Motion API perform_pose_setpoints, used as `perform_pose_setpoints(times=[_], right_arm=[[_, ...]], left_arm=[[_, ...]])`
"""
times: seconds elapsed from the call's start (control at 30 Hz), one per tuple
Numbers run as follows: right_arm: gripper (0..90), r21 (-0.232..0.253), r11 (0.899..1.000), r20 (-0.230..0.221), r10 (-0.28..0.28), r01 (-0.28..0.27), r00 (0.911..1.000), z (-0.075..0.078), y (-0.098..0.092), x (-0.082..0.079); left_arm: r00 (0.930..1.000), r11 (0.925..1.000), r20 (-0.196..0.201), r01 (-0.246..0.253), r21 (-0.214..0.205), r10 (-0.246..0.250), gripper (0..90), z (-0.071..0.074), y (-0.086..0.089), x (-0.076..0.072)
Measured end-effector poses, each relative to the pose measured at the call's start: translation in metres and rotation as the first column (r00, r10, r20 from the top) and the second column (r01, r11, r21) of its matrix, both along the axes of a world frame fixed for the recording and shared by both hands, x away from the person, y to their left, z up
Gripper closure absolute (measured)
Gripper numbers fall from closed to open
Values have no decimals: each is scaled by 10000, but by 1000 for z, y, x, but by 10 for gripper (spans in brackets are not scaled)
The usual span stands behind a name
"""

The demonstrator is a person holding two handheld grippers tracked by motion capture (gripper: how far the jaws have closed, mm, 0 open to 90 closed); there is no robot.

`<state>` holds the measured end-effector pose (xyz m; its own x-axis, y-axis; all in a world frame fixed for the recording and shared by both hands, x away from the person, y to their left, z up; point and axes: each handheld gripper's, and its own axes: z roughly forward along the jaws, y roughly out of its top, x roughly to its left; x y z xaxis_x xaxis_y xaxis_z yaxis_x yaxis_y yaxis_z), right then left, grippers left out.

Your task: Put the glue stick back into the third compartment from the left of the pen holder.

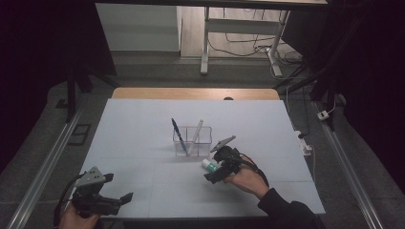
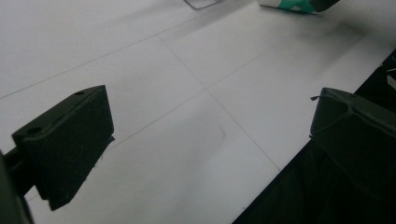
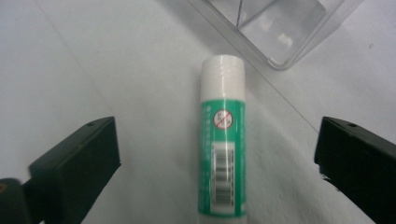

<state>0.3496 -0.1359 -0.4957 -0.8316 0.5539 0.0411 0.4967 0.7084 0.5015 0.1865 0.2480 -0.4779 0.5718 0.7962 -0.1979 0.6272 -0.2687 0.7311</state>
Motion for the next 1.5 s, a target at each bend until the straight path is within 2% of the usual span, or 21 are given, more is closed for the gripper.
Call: perform_pose_setpoints(times=[0.23, 0.33, 0.47, 0.7, 1.03, 1.23, 1.33, 1.5], right_arm=[[0, -391, 9991, -138, -168, 163, 9998, -8, 14, 7], [0, -406, 9992, -162, -26, 20, 9999, -11, 19, 10], [144, -537, 9985, -41, 119, -121, 9999, -11, 23, 13], [423, -449, 9989, -135, 123, -129, 9998, -9, 24, 16], [620, -578, 9982, -90, 164, -168, 9998, -11, 29, 21], [644, -641, 9979, -141, 100, -108, 9999, -11, 29, 21], [647, -663, 9975, -6, 234, -234, 9997, -10, 29, 19], [648, -312, 9983, 159, 488, -482, 9987, -3, 25, 16]], left_arm=[[10000, 10000, -7, 10, -25, -10, 0, 0, 0, 0], [10000, 10000, 1, 15, -14, -15, 0, 0, 0, 0], [10000, 10000, -5, 30, -23, -30, 0, 0, 0, 0], [10000, 10000, -12, 94, -22, -94, 0, 0, 0, 0], [9999, 9999, -7, 116, 20, -116, 0, 0, -1, 0], [9999, 9999, 9, 153, 54, -154, 0, 0, -1, 0], [9999, 9999, 15, 158, 52, -158, 0, 0, -1, 0], [9999, 9999, 19, 159, 49, -159, 0, 0, -1, 0]])
